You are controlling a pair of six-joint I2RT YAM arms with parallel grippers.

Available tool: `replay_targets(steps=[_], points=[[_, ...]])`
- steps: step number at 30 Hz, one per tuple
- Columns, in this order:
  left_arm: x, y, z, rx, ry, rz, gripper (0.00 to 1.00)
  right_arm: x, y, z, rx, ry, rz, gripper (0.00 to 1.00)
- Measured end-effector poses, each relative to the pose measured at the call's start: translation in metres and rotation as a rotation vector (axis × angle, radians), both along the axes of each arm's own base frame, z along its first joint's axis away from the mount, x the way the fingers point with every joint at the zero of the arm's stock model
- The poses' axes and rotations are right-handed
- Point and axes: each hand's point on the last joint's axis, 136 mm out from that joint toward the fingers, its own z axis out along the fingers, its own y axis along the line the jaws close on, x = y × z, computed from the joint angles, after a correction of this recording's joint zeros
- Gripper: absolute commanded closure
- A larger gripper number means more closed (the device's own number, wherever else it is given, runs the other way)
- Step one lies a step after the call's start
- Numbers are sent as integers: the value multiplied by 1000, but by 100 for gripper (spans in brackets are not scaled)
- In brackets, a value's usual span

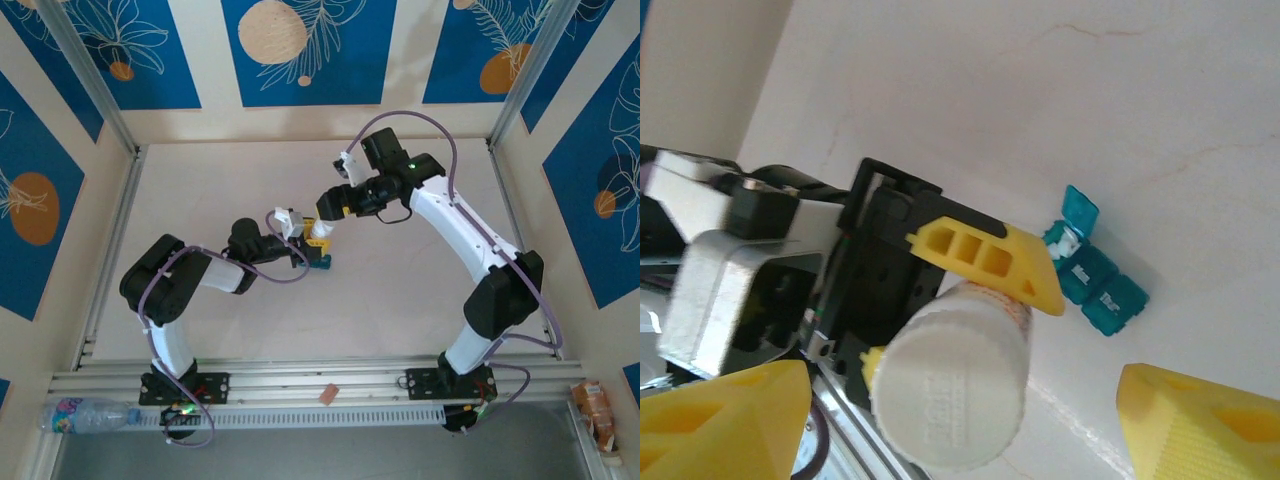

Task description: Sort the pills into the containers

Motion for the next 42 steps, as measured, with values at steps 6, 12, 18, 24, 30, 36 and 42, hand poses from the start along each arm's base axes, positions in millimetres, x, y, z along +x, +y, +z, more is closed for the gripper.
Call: replay_targets(steps=[6, 12, 18, 24, 30, 36, 42], points=[[0, 0, 0, 2, 2, -2, 100, -2, 2, -8, -27, 10, 10, 27], [0, -1, 2, -2, -4, -7, 100, -2, 4, -13, -34, 24, 15, 31], [1, -1, 0, 4, 6, -7, 100, -3, 7, -19, -36, 41, 25, 46], [1, -1, -2, 11, 17, -8, 100, -5, 9, -17, -31, 41, 38, 62], [0, -2, -1, 9, 12, -12, 100, -8, 8, -11, -54, 23, 52, 62], [-1, -2, -1, 11, 8, -20, 100, -9, 8, -6, -122, -31, 86, 63], [-1, -2, -8, 30, 30, -24, 100, -8, 11, -22, -195, -30, 115, 63]])
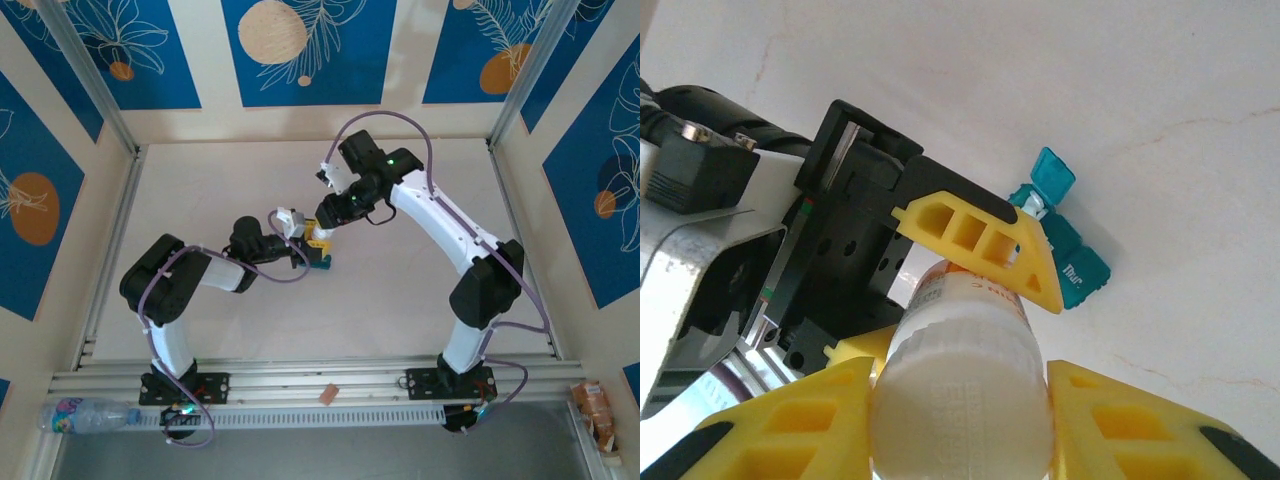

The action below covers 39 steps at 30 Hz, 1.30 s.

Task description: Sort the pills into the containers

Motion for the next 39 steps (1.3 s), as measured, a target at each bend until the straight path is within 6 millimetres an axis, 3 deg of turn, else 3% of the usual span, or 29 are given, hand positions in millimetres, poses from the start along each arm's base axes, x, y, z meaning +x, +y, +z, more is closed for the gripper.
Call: replay_targets(steps=[16, 26, 39], points=[[0, 0, -8, 23, 35, -1, 100, 2, -2, -10, 80, 108, -58, 63], [-1, 0, -13, 37, 52, -5, 100, 0, 1, -15, 22, 81, -76, 64], [4, 3, -23, 73, 74, 34, 100, 6, 3, -27, 2, 150, -305, 63]])
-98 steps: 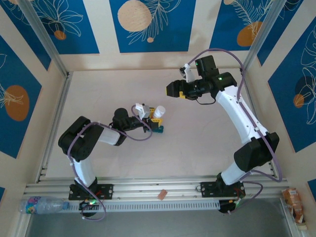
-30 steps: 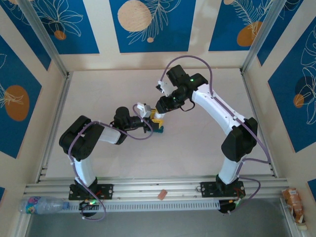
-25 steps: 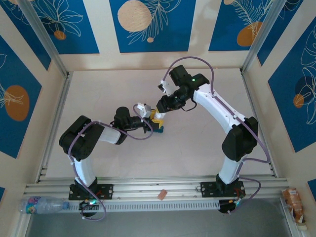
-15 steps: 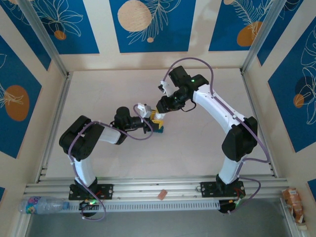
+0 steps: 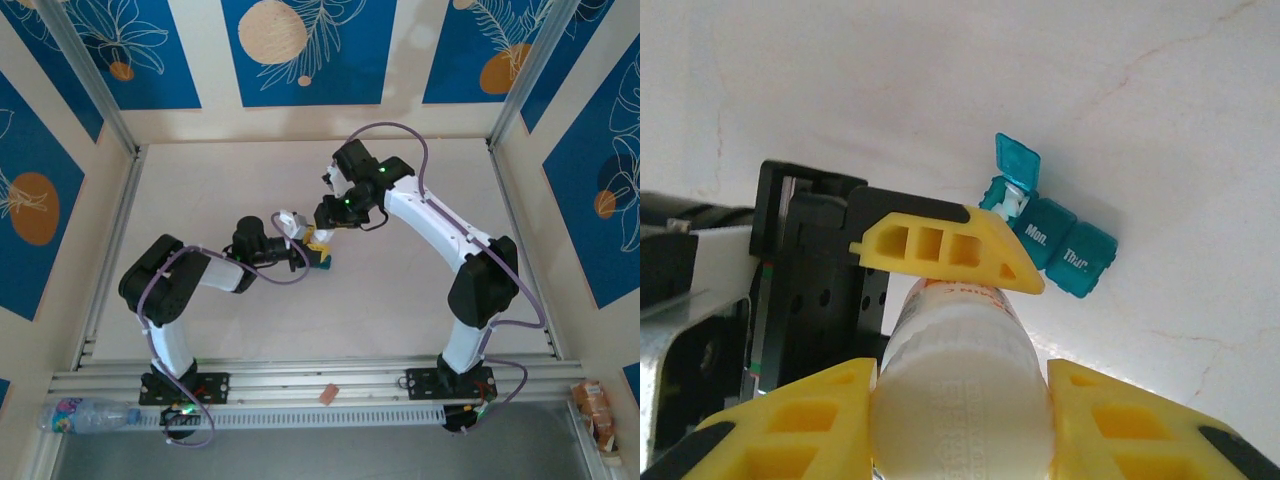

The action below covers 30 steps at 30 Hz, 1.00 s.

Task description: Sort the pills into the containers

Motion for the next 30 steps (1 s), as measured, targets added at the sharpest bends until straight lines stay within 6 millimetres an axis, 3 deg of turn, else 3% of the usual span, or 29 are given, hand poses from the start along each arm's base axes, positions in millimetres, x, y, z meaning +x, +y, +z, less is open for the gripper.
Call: replay_targets(steps=[12, 30], points=[[3, 4, -12, 39, 17, 38, 100, 4, 1, -13, 27, 88, -188, 63], [3, 3, -13, 46, 8, 42, 100, 2, -3, -15, 109, 127, -319, 63]])
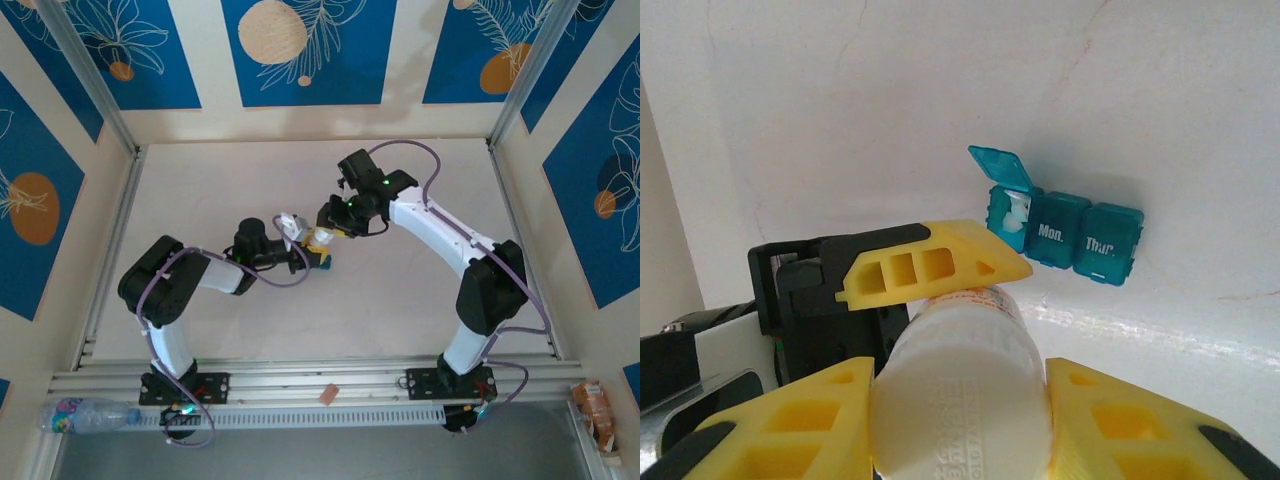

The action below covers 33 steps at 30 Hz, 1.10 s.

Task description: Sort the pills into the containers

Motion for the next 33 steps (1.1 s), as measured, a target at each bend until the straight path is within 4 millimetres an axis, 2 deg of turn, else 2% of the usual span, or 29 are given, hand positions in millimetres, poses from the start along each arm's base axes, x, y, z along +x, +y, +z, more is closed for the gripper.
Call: replay_targets(steps=[10, 18, 24, 33], points=[[2, -1, 6, -12, -33, 9, 100, 0, 0, 8, 54, -4, -62, 63], [3, 0, 8, -9, -43, 19, 100, 3, 2, 10, -10, -27, 28, 63], [2, 1, 0, 15, -11, 20, 100, 3, 2, 1, -60, -32, 107, 63], [0, 2, -10, 43, 31, 19, 100, 2, 4, -11, -43, -16, 79, 62]])
